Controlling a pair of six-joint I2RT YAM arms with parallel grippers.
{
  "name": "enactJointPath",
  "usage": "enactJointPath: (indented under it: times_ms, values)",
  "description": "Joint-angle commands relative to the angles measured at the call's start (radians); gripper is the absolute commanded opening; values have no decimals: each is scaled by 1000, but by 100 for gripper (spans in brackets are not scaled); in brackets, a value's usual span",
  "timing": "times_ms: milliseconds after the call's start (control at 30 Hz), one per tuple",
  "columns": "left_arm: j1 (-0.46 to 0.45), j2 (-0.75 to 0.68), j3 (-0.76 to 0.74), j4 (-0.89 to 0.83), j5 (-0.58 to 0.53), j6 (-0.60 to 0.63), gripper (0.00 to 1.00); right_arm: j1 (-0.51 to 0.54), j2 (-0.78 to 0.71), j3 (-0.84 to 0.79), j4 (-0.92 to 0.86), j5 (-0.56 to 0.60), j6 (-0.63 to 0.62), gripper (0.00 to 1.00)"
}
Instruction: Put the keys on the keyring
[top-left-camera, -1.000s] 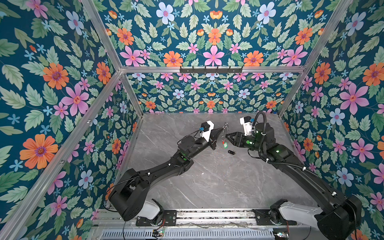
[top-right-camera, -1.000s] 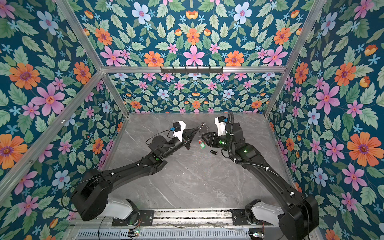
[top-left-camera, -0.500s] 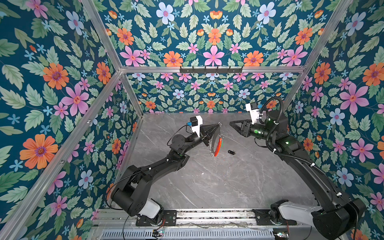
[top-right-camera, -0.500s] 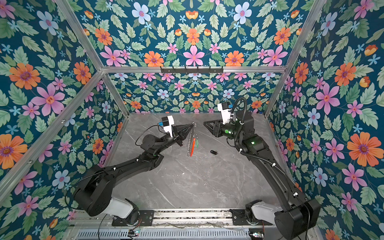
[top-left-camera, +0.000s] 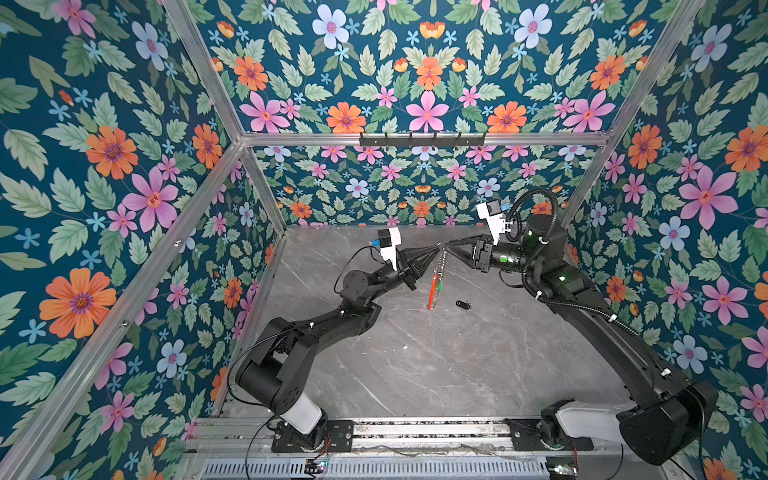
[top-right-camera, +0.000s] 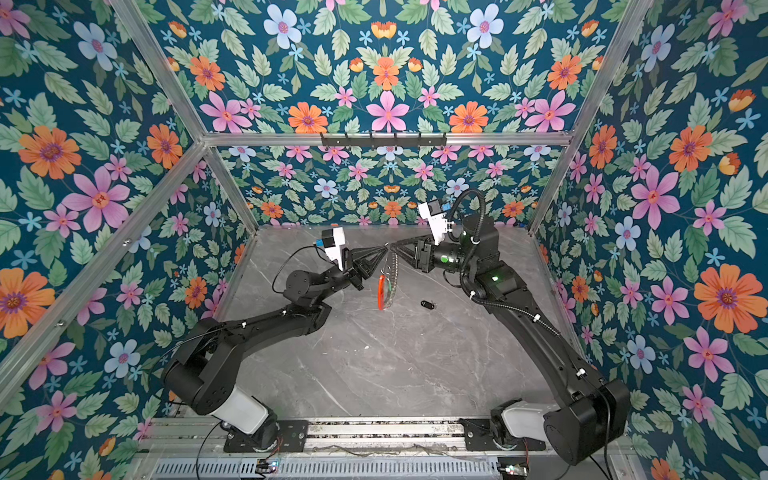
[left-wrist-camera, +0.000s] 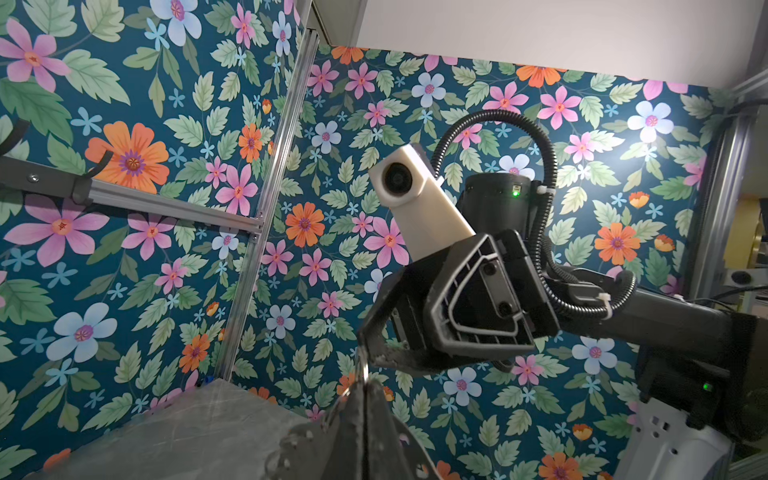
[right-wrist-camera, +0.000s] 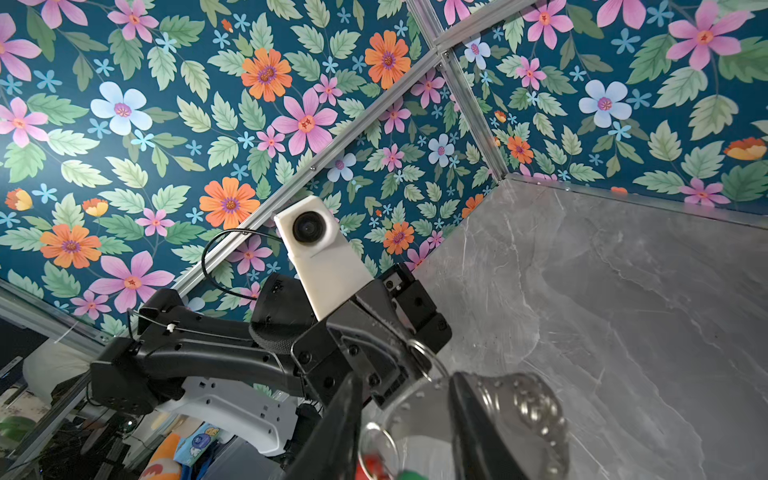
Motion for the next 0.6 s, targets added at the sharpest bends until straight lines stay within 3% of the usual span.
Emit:
enactJointPath:
  times_ms: [0, 300, 567]
  values:
    - [4, 1, 8, 79, 7, -33, 0, 2, 1, -2, 30, 2, -13, 39]
    - [7, 23, 22, 96, 5, -84, 0, 3, 12, -17, 90, -32, 23, 31]
    - [18, 29, 30, 123, -4, -132, 0, -1, -42, -29, 52, 74, -7, 41]
